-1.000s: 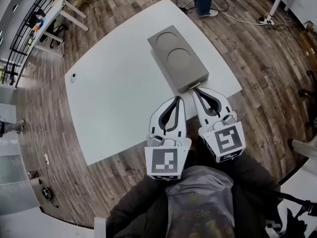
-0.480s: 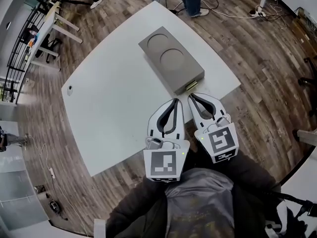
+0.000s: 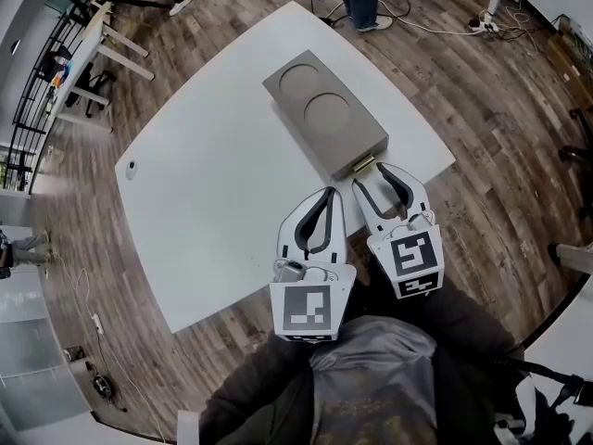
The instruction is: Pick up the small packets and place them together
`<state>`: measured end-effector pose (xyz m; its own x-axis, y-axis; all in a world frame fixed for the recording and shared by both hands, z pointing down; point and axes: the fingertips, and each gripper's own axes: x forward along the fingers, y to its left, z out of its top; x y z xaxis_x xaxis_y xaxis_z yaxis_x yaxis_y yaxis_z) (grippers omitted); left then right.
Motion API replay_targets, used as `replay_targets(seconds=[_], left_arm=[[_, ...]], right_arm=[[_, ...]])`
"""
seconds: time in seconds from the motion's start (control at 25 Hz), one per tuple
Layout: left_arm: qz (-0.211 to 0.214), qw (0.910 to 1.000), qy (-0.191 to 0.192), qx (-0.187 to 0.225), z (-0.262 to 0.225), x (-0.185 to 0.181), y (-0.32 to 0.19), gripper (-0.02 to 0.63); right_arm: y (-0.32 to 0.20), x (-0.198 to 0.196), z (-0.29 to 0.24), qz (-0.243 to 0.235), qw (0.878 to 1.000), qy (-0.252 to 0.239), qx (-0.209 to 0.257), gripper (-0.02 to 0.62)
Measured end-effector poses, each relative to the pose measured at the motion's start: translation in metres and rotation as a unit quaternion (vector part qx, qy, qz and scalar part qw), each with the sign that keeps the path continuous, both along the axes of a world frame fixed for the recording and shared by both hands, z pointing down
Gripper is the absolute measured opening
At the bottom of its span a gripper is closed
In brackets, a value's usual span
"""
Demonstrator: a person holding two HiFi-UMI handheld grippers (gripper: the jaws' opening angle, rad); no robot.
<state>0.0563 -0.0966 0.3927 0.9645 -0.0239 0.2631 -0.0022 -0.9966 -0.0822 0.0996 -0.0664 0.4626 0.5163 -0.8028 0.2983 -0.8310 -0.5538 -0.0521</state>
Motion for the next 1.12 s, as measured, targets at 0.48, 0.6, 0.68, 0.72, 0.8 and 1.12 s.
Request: replay_targets(seconds=[0.48, 0.6, 0.68, 0.72, 0.8, 1.12], left_arm=[[-0.003, 0.9999, -0.009, -0.015, 0.002, 0.01, -0.016, 0.001], [-0.003, 0.9997, -0.009, -0.022, 0.003, 0.013, -0.02, 0.001], [-0.003, 0.9996, -0.008, -0.026, 0.001, 0.015, -0.022, 0.002], [-0.003, 0.9996, -0.008, -0.028, 0.0, 0.016, -0.023, 0.001], [-0.005, 0.9994, -0.009, -0.032, 0.001, 0.018, -0.027, 0.001], [-0.006, 0.9987, -0.019, -0.046, 0.003, 0.024, -0.032, 0.001]], right_arm=[[-0.007, 0.014, 0.014, 0.006, 0.997, -0.03, -0.074, 0.186], [-0.009, 0.016, 0.023, 0.002, 0.993, -0.047, -0.104, 0.186], [-0.01, 0.017, 0.027, 0.001, 0.991, -0.06, -0.121, 0.186], [-0.01, 0.017, 0.029, 0.0, 0.99, -0.066, -0.126, 0.186], [-0.011, 0.018, 0.032, 0.0, 0.989, -0.071, -0.131, 0.186], [-0.015, 0.02, 0.03, -0.007, 0.989, -0.076, -0.129, 0.183]])
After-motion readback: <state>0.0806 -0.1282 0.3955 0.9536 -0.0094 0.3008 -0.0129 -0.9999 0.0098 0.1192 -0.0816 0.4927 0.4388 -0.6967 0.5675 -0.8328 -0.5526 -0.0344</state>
